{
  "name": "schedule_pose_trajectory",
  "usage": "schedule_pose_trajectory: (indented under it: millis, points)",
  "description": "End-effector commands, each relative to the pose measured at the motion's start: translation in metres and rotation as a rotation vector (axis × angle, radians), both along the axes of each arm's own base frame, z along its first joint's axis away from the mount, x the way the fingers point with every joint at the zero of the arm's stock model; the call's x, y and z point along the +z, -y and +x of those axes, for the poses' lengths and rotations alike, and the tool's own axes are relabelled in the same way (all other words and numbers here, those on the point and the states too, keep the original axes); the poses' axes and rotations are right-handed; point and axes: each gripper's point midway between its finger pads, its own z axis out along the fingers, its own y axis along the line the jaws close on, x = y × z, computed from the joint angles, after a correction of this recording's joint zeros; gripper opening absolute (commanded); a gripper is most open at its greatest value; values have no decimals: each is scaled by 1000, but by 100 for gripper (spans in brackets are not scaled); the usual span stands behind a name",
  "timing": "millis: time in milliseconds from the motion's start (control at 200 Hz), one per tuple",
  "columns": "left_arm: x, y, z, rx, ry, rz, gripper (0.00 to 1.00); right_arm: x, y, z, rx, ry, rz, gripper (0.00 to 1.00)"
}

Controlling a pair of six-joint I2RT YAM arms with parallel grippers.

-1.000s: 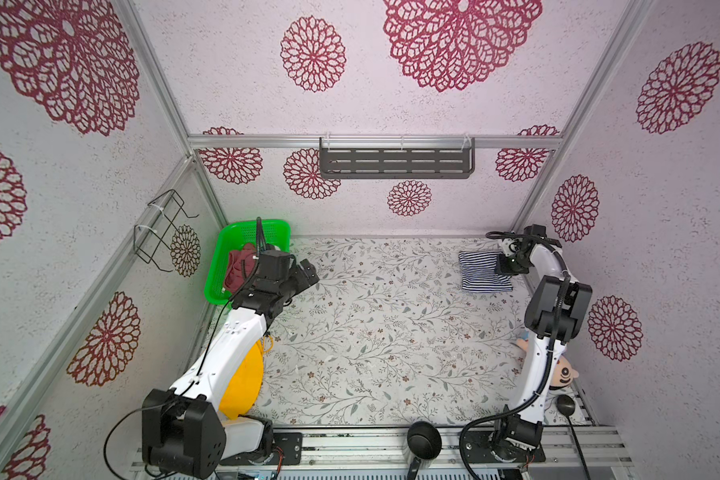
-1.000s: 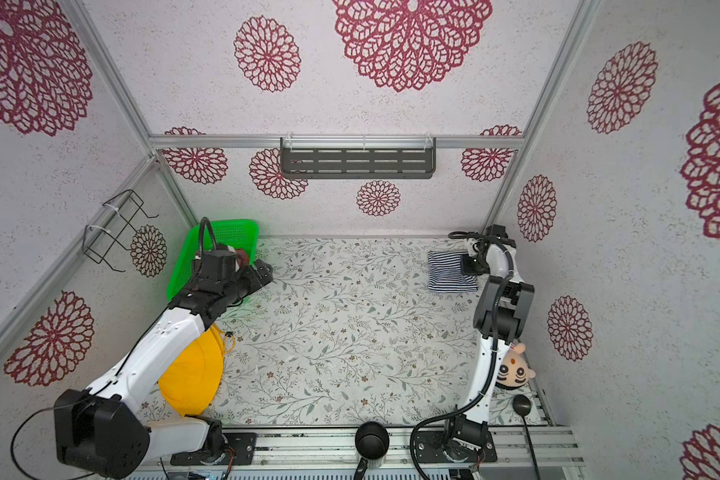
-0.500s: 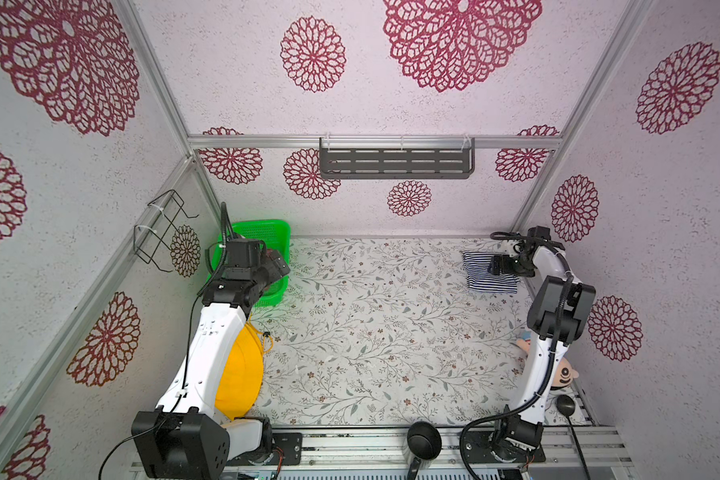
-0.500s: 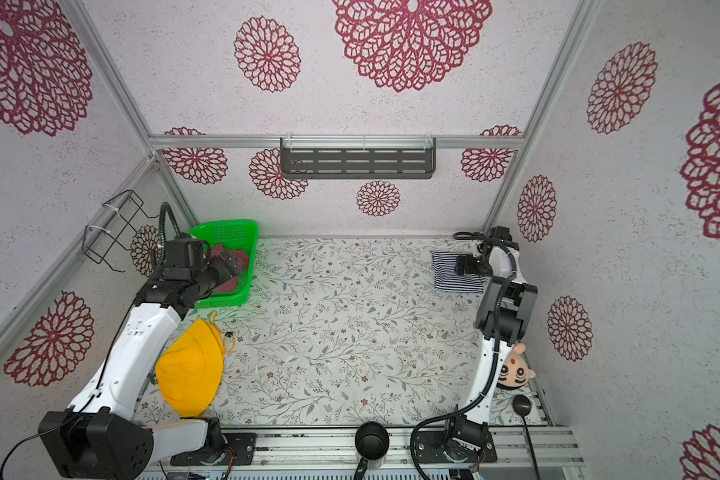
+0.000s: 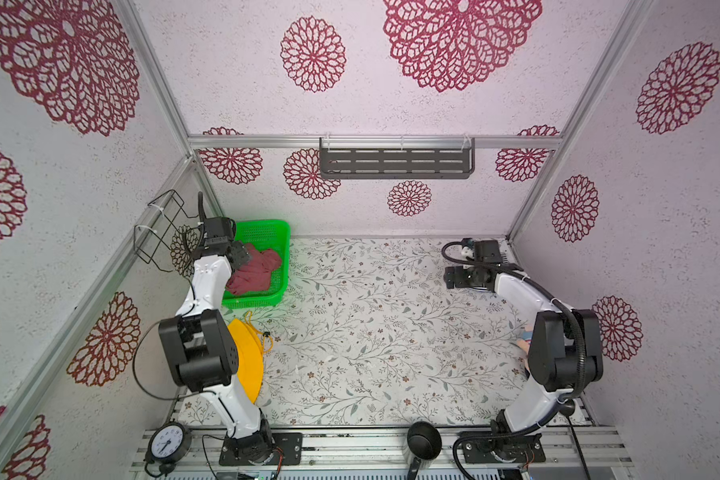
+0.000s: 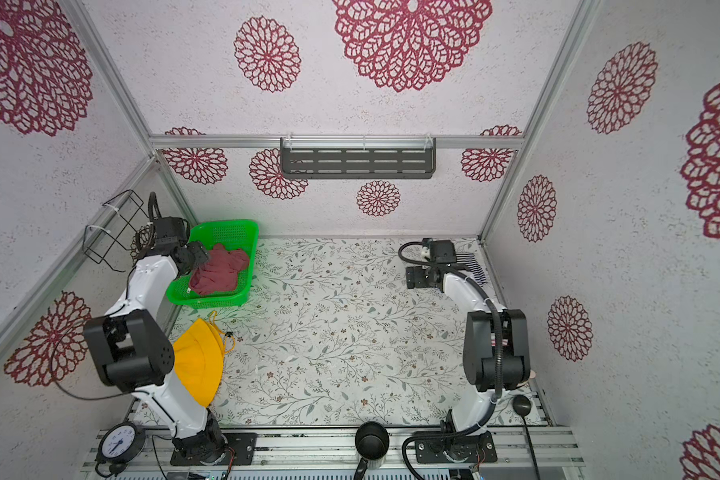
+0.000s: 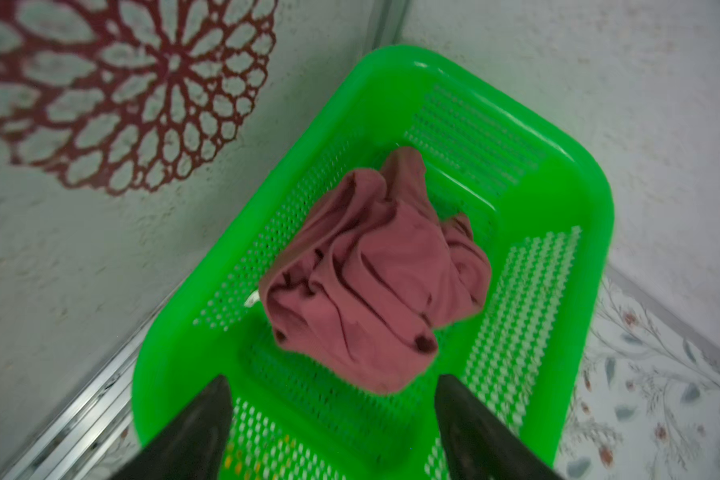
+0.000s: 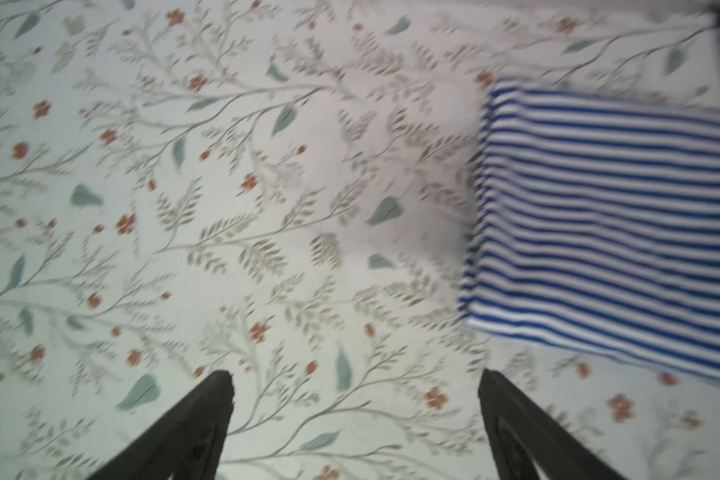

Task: Fold and stack the tank tops
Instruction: 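Grasp the pink top in the basket with left gripper while right withdraws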

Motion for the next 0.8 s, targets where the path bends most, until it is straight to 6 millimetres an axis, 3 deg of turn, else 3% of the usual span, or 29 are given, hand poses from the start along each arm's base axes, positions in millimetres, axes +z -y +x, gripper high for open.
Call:
schedule_pose_trajectory:
  millis: [0,105,200,285,345,395,420,520,570,721,741,796]
  points:
    - [-35,-15,26,-40,-96,22,77,28,-23,-21,-6,69,132,93]
    - [-72,-17,44,-49,-155,-39,90,28,-32,-52,14,59,116,93]
    - [-103,-9,56,-62,-194,-97,85,32,-25,-72,-18,66,124,93]
    - [-124,-9,59,-53,-224,-126,66,41,-24,-85,-26,74,145,92]
    - [-131,-8,57,-40,-246,-139,29,46,-24,-92,-26,78,155,93]
    - [-125,-5,55,-38,-231,-138,7,49,-23,-98,-31,82,160,93]
    - [-119,-4,56,-43,-206,-131,0,51,-22,-101,-33,85,161,93]
    - [-78,11,67,-122,-62,-123,0,57,-27,-110,-16,101,207,91]
    - [-48,22,69,-162,-6,-130,0,61,-35,-113,10,119,256,90]
    - [57,67,57,-271,159,-72,0,78,-52,-120,58,169,387,86]
    - [87,75,48,-288,209,-54,0,79,-53,-120,57,169,395,86]
    - [128,98,35,-328,274,-17,0,80,-54,-121,56,165,408,85]
